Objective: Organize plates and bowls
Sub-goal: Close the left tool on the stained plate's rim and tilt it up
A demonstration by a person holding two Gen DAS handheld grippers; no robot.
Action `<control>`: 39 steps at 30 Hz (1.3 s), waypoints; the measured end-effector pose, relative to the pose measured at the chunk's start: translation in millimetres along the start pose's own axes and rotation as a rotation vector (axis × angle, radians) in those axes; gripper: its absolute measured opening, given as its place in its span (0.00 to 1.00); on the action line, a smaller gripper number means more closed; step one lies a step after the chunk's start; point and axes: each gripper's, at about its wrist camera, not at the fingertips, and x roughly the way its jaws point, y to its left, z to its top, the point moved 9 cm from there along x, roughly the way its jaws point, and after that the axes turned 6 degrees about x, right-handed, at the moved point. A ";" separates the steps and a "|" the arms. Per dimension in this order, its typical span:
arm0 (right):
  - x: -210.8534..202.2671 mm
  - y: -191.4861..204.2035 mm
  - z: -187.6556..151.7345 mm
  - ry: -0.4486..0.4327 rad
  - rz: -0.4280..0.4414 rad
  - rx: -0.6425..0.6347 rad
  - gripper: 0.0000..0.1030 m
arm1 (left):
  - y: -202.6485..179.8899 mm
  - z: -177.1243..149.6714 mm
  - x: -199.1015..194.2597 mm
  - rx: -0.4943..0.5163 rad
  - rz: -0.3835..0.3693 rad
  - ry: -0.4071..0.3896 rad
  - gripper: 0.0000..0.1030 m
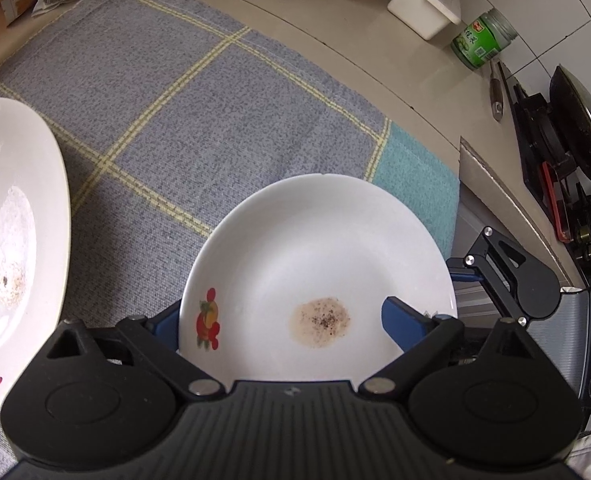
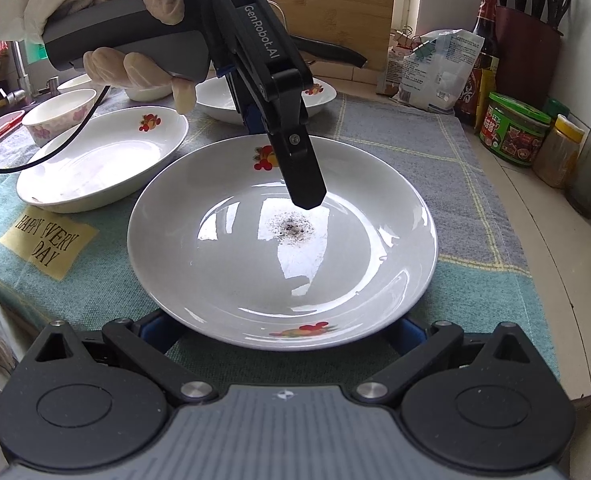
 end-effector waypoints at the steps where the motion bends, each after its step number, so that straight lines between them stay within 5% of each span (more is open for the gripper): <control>1: 0.3 0.4 0.4 0.006 -0.004 -0.002 1.00 | -0.3 0.0 -0.1 0.002 0.003 0.001 0.93; 39: -2.2 -32.7 28.1 0.027 -0.058 -0.100 1.00 | 0.3 30.0 -15.6 0.016 0.044 -0.086 0.93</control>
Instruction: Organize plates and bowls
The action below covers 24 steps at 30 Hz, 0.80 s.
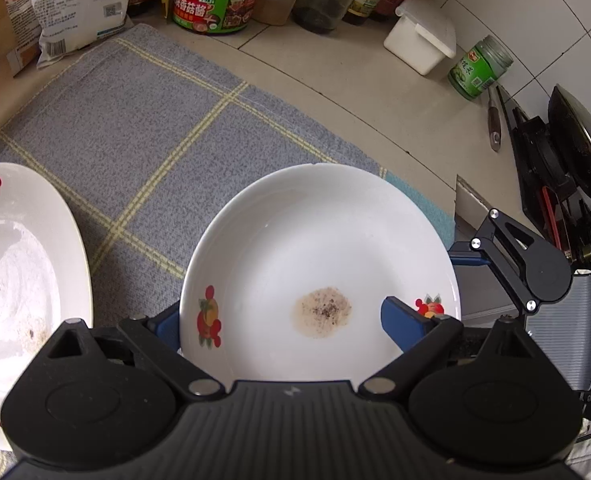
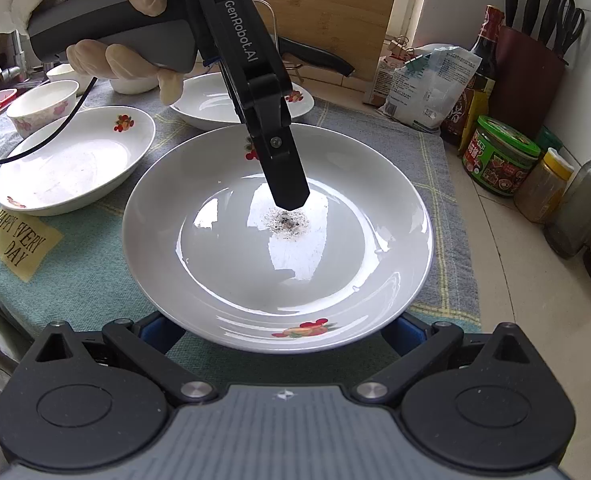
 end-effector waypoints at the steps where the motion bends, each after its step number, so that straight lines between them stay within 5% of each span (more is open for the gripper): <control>1: 1.7 -3.9 1.9 0.000 -0.003 -0.003 1.00 | 1.1 4.3 0.5 0.000 0.003 -0.007 0.93; 24: 52.1 -71.9 29.2 0.016 -0.014 -0.018 1.00 | 38.3 68.5 25.3 -0.026 0.075 -0.083 0.93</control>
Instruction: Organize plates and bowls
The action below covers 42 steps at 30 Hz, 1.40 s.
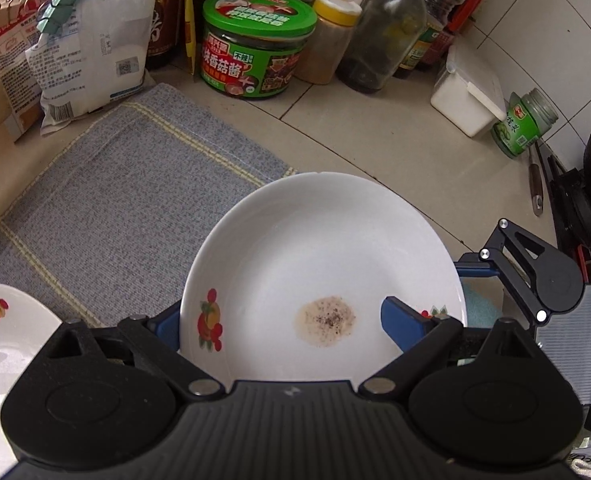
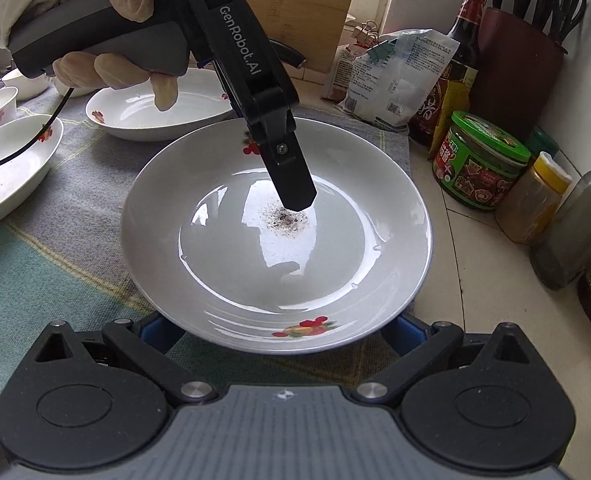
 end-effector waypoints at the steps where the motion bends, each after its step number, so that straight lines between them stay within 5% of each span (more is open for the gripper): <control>1: 1.3 -1.4 0.2 0.001 -0.001 0.001 1.00 | 1.5 1.6 1.8 -0.003 0.002 -0.002 0.93; 16: 9.2 -8.8 2.3 0.010 0.007 0.032 1.00 | 13.9 6.5 17.2 -0.036 0.011 0.001 0.93; 22: 7.2 -8.3 1.9 0.008 -0.004 0.030 1.00 | 9.0 4.4 14.7 0.016 0.073 -0.021 0.94; 35: -30.7 2.6 -12.3 -0.004 -0.027 0.095 1.00 | -20.5 -7.6 -62.5 0.068 0.208 -0.244 0.96; 42: -56.2 20.8 -10.9 -0.057 -0.071 0.087 1.00 | -62.1 -46.1 -111.6 0.050 0.319 -0.392 0.99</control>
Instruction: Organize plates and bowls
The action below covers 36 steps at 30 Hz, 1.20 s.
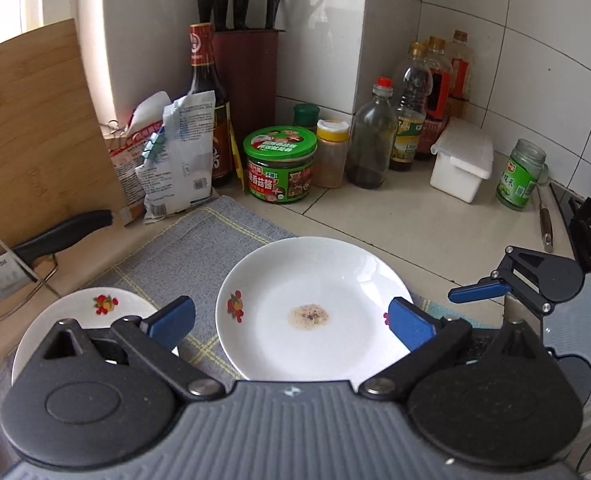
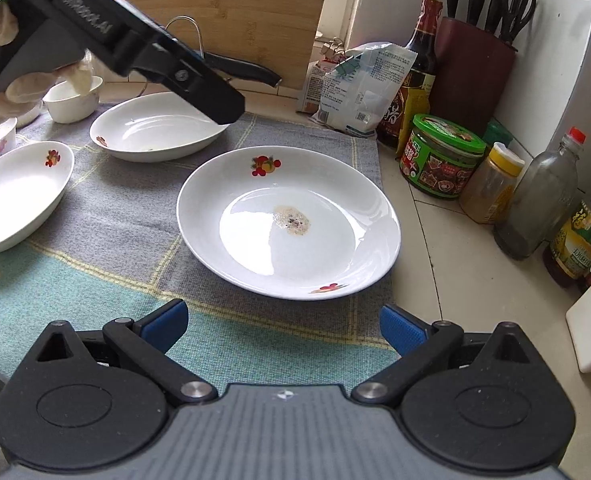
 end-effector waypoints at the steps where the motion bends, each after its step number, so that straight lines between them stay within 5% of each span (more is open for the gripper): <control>1: -2.9 2.5 -0.1 -0.009 -0.002 -0.002 1.00 | -3.6 -5.2 -9.0 -0.020 0.010 -0.007 0.99; 9: -12.3 29.9 -8.4 -0.025 0.065 -0.029 1.00 | -15.4 -52.7 -67.0 -0.148 0.124 -0.044 0.99; 23: -6.7 105.6 -6.9 -0.026 0.262 -0.156 1.00 | -7.1 -153.9 -138.9 -0.347 0.388 0.042 0.99; 31: -1.0 148.3 -2.5 -0.010 0.308 -0.192 1.00 | 23.2 -191.2 -162.7 -0.376 0.408 0.082 0.99; 36: 5.4 181.6 -3.0 0.022 0.326 -0.214 1.00 | 42.0 -211.6 -167.9 -0.384 0.351 0.104 0.99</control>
